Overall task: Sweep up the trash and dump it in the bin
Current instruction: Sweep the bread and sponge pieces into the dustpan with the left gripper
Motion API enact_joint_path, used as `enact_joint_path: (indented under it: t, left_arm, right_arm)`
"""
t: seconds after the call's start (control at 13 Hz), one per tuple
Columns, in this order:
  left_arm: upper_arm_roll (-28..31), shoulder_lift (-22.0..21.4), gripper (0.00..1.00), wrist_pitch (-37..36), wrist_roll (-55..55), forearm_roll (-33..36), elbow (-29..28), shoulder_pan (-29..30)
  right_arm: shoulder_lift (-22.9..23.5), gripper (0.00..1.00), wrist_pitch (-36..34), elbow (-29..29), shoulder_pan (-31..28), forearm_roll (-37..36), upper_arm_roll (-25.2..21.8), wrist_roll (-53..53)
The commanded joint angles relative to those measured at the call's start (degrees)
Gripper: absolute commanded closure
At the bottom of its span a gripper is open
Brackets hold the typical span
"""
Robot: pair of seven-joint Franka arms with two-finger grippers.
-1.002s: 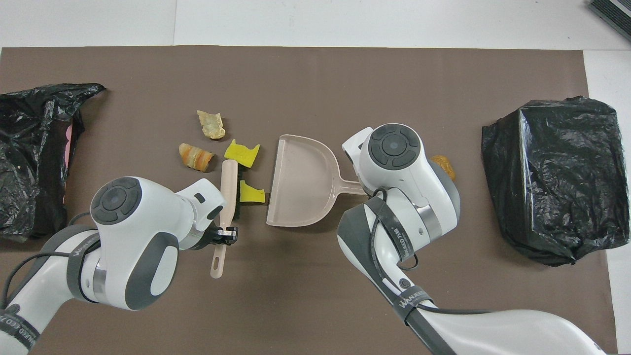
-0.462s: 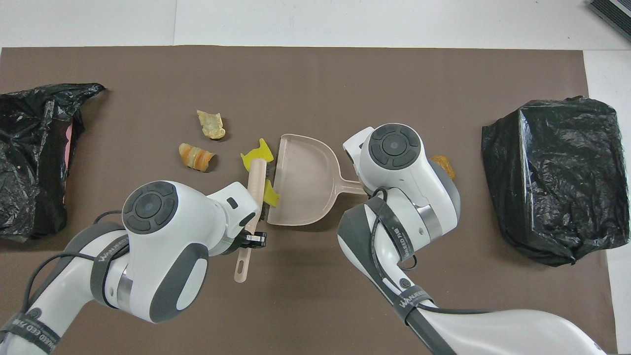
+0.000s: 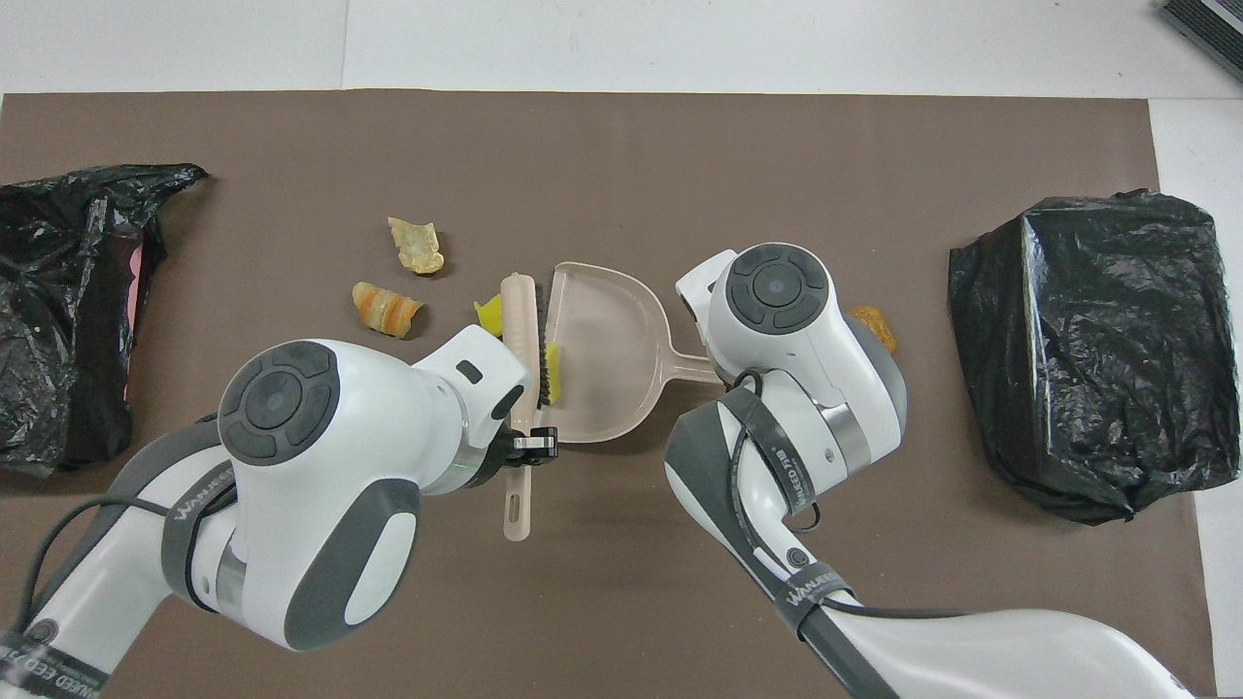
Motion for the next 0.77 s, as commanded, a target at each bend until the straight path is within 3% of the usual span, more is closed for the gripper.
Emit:
enact_joint_path:
  t: [0.0, 0.15, 0.39, 0.69]
  left_arm:
    - [1.1, -0.3, 1.00, -3.4, -0.4, 0.5, 0.8, 1.3]
    - [1.1, 0.4, 1.00, -4.1, 2.2, 6.1, 1.9, 5.1]
    - [1.2, 3.1, 1.00, -4.5, 14.5, 9.2, 3.6, 12.3]
    - [1.2, 11.3, 1.00, -4.5, 19.6, 14.2, 9.6, 19.8]
  right_arm:
    - [-0.6, 1.00, 0.7, -0.7, -0.3, -1.0, 0.3, 1.6]
    - [-0.6, 1.00, 0.7, -0.7, -0.3, -1.0, 0.3, 1.6]
    - [-0.6, 1.00, 0.7, -0.7, -0.3, -1.0, 0.4, 1.6]
    - [-0.6, 1.00, 0.8, -0.8, -0.3, -1.0, 0.3, 1.5]
